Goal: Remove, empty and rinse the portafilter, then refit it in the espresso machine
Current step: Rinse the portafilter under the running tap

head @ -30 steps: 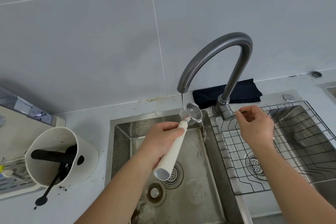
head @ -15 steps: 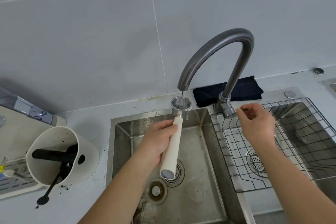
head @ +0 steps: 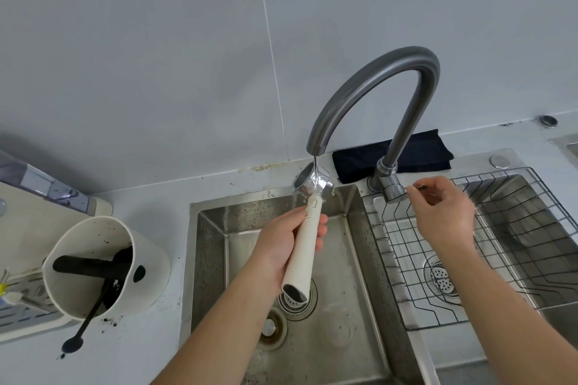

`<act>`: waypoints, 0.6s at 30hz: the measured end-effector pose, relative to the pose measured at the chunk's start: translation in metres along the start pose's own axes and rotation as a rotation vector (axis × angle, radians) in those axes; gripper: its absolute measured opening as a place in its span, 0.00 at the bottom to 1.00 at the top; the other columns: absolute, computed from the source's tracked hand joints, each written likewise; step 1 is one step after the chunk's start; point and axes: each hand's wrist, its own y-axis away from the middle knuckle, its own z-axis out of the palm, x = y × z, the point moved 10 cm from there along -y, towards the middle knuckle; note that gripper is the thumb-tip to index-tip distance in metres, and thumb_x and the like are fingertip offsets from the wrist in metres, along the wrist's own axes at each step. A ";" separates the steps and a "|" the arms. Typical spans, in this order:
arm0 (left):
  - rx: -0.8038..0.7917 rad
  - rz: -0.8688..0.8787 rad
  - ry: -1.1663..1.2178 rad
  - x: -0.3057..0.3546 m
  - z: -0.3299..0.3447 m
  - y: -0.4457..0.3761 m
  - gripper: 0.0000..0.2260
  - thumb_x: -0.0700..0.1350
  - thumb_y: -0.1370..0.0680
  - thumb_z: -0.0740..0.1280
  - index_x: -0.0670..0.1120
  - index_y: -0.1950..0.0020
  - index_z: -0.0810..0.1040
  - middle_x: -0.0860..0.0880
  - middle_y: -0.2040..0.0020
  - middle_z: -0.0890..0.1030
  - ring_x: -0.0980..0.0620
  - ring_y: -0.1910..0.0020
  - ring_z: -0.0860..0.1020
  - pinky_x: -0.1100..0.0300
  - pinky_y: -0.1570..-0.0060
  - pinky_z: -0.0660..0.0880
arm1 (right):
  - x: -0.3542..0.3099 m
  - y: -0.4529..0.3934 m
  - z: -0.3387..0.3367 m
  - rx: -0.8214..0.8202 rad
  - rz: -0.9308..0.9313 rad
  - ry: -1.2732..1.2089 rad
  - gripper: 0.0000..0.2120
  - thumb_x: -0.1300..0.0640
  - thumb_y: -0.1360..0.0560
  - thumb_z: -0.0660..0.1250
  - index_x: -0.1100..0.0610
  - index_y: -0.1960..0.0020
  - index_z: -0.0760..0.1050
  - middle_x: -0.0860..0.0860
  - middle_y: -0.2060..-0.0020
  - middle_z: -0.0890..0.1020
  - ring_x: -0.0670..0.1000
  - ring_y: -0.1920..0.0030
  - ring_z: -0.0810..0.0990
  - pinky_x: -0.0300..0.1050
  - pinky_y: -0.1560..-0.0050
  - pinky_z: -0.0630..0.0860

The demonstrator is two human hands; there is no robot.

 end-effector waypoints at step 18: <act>-0.034 -0.061 0.195 0.022 0.032 -0.026 0.14 0.42 0.21 0.64 0.35 0.40 0.76 0.43 0.61 0.82 0.51 0.71 0.80 0.61 0.71 0.78 | 0.002 0.000 0.000 0.009 0.014 -0.001 0.08 0.53 0.23 0.71 0.54 0.46 0.79 0.46 0.57 0.83 0.43 0.56 0.81 0.36 0.61 0.73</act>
